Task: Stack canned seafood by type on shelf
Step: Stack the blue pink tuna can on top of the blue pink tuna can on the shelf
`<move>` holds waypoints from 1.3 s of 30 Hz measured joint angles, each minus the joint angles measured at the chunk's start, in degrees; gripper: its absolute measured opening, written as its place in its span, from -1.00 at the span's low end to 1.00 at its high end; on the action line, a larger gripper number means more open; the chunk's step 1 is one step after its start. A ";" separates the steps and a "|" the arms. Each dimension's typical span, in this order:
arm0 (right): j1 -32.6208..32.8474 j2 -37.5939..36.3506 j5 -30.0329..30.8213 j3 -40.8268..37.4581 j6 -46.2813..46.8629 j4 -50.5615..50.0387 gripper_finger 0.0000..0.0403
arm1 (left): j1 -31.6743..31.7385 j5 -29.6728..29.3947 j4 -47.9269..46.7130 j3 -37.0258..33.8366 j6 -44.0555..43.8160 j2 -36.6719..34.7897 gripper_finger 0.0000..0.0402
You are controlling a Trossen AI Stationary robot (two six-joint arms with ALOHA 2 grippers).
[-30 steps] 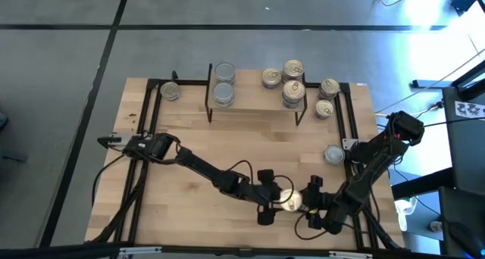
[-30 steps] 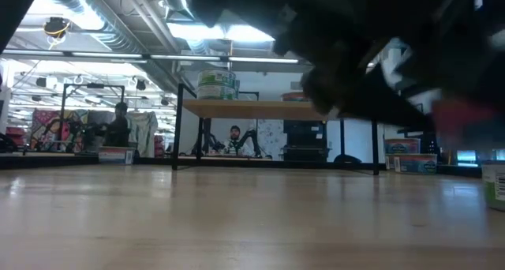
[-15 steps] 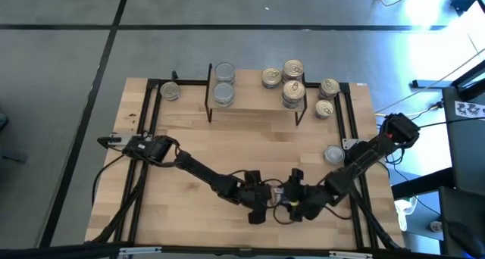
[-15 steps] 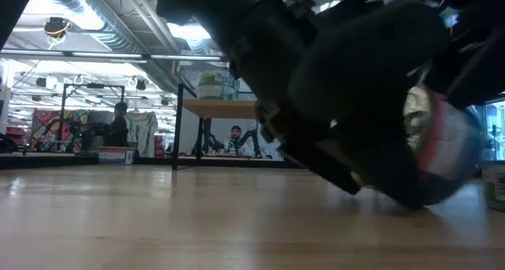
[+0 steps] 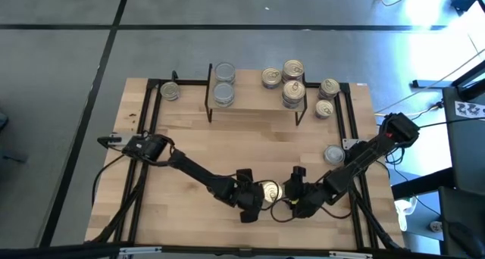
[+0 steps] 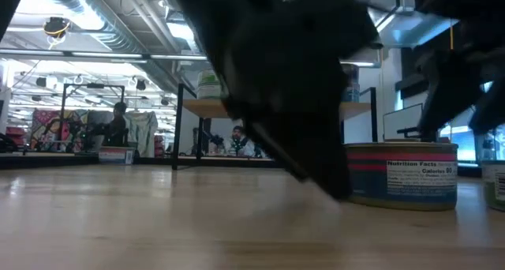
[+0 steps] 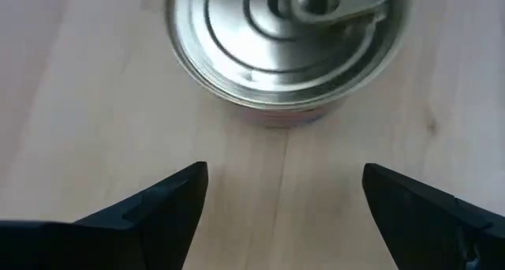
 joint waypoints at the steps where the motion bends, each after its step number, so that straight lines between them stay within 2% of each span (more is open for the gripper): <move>1: 0.01 -0.75 -0.10 0.74 -0.55 -1.48 0.48 | -0.33 -0.56 -1.41 0.00 0.04 -1.23 0.66; 7: 0.07 -3.44 0.59 1.44 -1.67 -6.62 0.48 | -2.72 -8.09 -8.28 0.00 2.08 -4.71 0.66; 12: 1.81 -3.46 -3.35 -0.25 3.80 -3.48 0.48 | -3.84 -12.30 -5.16 0.02 2.93 -4.75 0.66; 17: 5.80 -2.78 -4.03 -2.36 11.19 -4.45 0.48 | -3.81 -12.61 -0.32 0.02 5.82 -4.70 0.66; 21: 7.40 -1.69 -3.80 -4.00 13.18 -4.54 0.48 | -3.60 -12.62 2.28 0.02 8.23 -4.70 0.66; 28: 9.98 -3.26 -5.49 -4.03 18.15 -13.67 0.48 | -3.45 -12.62 3.93 0.02 8.70 -4.68 0.66; 34: 13.56 -6.31 -9.55 -4.20 24.53 -22.23 0.48 | -3.47 -12.62 3.97 0.02 8.56 -4.68 0.66; 39: 15.64 -8.41 -16.12 -4.26 28.44 -27.55 0.48 | -3.45 -12.62 3.93 0.02 8.57 -4.68 0.66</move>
